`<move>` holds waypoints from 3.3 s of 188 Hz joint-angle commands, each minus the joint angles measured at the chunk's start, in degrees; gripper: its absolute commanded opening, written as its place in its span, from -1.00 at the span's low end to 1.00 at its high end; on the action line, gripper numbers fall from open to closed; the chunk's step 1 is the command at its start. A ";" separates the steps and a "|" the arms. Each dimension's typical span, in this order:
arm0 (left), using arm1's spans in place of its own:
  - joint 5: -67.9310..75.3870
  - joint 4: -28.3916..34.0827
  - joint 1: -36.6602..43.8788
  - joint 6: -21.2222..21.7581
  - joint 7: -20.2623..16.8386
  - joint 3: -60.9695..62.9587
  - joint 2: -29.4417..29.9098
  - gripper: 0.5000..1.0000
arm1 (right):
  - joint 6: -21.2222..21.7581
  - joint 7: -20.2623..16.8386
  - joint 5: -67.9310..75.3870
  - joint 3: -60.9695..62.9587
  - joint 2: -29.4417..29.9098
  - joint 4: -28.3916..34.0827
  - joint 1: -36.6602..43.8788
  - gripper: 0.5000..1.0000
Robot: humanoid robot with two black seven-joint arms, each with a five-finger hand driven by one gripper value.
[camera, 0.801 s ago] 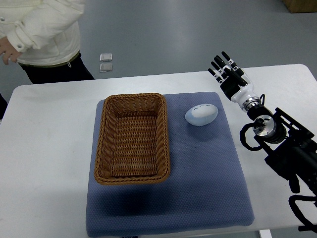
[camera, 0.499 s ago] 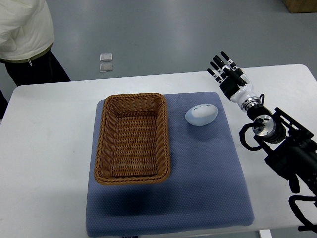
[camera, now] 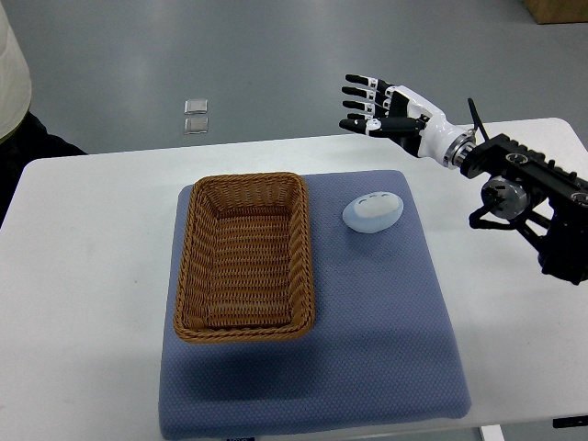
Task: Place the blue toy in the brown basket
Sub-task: 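Lower the right hand onto the white egg-shaped toy and close fingers, then lift the toy with the right hand and carry it over the basket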
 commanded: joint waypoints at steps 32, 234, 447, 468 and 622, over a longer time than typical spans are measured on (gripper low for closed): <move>0.00 -0.04 0.00 -0.01 0.00 0.04 0.00 1.00 | 7.28 -4.19 -15.69 -28.25 -9.16 4.28 21.22 0.61; 0.00 0.05 0.00 -0.01 0.00 -0.04 0.00 1.00 | 0.51 -10.70 -27.55 -46.19 -1.25 3.66 23.07 0.56; -0.09 0.22 0.00 -0.01 0.00 -0.04 0.00 1.00 | 4.91 -10.87 -18.50 -45.05 -6.09 11.39 37.75 -0.66; -0.09 0.22 0.00 -0.01 0.00 -0.04 0.00 1.00 | 6.05 -10.87 -16.39 -45.40 -4.77 12.54 40.65 -0.66; -0.09 0.13 0.00 -0.01 0.00 -0.13 0.00 1.00 | 1.39 -10.79 -15.60 -49.89 18.87 0.68 34.68 -0.64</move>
